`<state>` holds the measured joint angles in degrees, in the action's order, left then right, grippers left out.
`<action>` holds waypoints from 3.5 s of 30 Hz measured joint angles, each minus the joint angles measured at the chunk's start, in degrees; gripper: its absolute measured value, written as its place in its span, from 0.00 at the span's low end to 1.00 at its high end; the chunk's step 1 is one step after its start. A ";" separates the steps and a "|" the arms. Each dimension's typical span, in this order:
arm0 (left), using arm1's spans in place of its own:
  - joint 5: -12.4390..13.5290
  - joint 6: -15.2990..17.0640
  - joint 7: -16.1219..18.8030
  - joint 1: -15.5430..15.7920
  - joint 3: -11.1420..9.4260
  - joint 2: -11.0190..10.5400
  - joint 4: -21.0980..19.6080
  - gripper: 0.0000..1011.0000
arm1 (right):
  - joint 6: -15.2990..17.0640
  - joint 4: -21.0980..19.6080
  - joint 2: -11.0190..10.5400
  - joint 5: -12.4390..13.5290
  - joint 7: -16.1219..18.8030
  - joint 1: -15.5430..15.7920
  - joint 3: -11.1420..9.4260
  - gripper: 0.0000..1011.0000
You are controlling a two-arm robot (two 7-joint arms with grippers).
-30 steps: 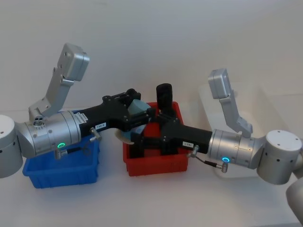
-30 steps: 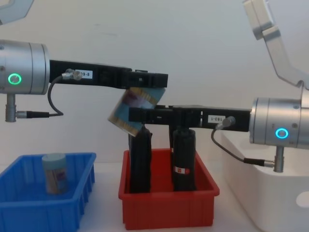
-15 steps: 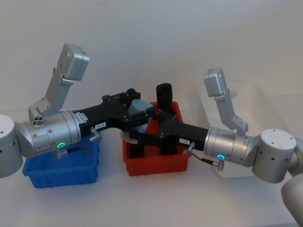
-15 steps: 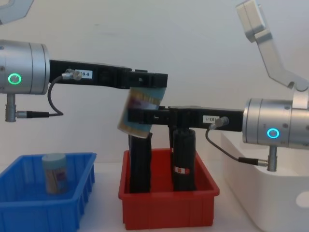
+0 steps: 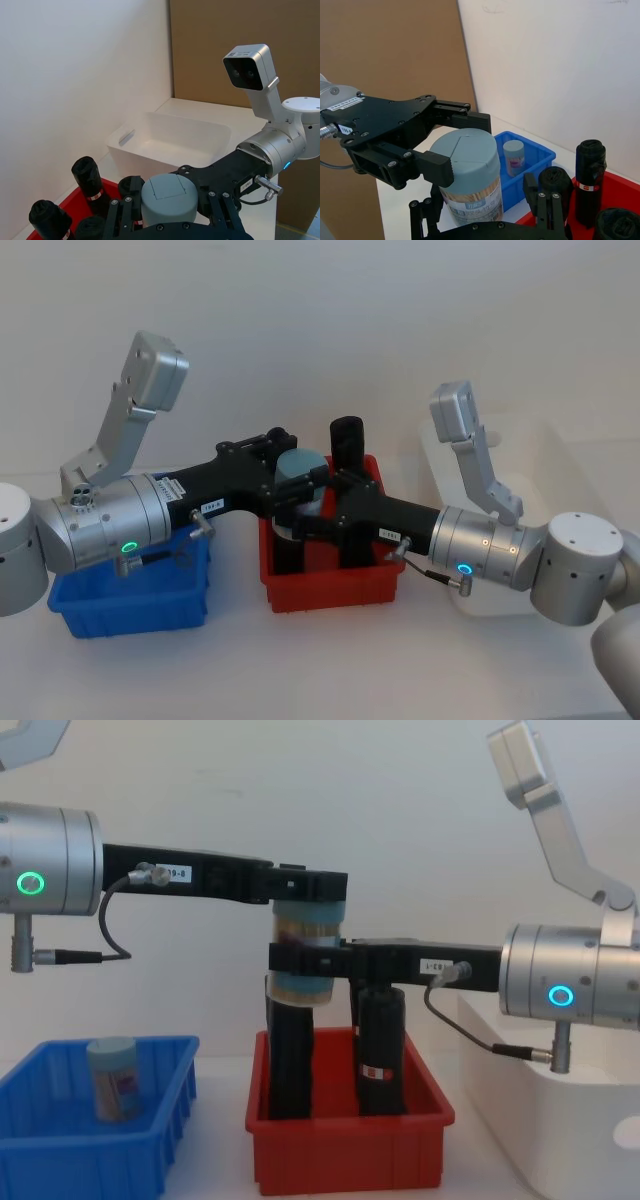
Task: Pick the cotton swabs from the blue box and place them into the white box.
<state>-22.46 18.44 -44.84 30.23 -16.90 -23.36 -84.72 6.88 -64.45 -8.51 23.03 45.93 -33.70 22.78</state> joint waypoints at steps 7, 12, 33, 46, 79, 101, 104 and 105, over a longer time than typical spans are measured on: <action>0.00 0.00 -0.02 0.00 0.00 0.00 0.00 0.65 | -0.60 0.18 -0.01 0.01 0.01 -0.07 0.18 0.85; -0.01 0.00 -0.04 0.00 0.00 0.00 0.00 0.65 | -0.94 0.17 -0.06 0.07 0.29 -0.05 0.38 0.71; 0.00 0.00 -0.10 0.00 0.00 0.00 0.00 0.88 | -1.17 -0.13 -0.42 0.21 0.34 0.10 1.02 0.67; 0.01 0.01 -0.10 0.00 0.00 0.00 0.00 0.99 | -1.25 0.71 -0.64 0.10 -0.78 -0.12 1.04 0.67; 0.00 0.00 -0.06 0.00 0.00 0.00 0.00 0.99 | -6.79 7.62 -2.88 0.45 -15.43 -2.83 -4.86 0.67; 0.00 0.00 -0.06 0.00 0.00 0.00 0.00 0.99 | -7.86 4.38 -5.81 -0.63 -31.23 0.18 -9.04 0.67; 0.00 0.00 -0.06 0.00 0.00 0.00 0.00 0.99 | -7.28 4.09 -6.11 -1.02 -33.62 0.66 -9.47 0.67; 0.00 0.00 -0.06 0.00 0.00 0.00 0.00 0.99 | -6.90 4.05 -6.23 -1.27 -34.99 0.85 -9.63 0.67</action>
<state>-22.46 18.44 -44.91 30.23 -16.89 -23.36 -84.72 -0.02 -60.40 -14.74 21.76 10.94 -32.85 13.15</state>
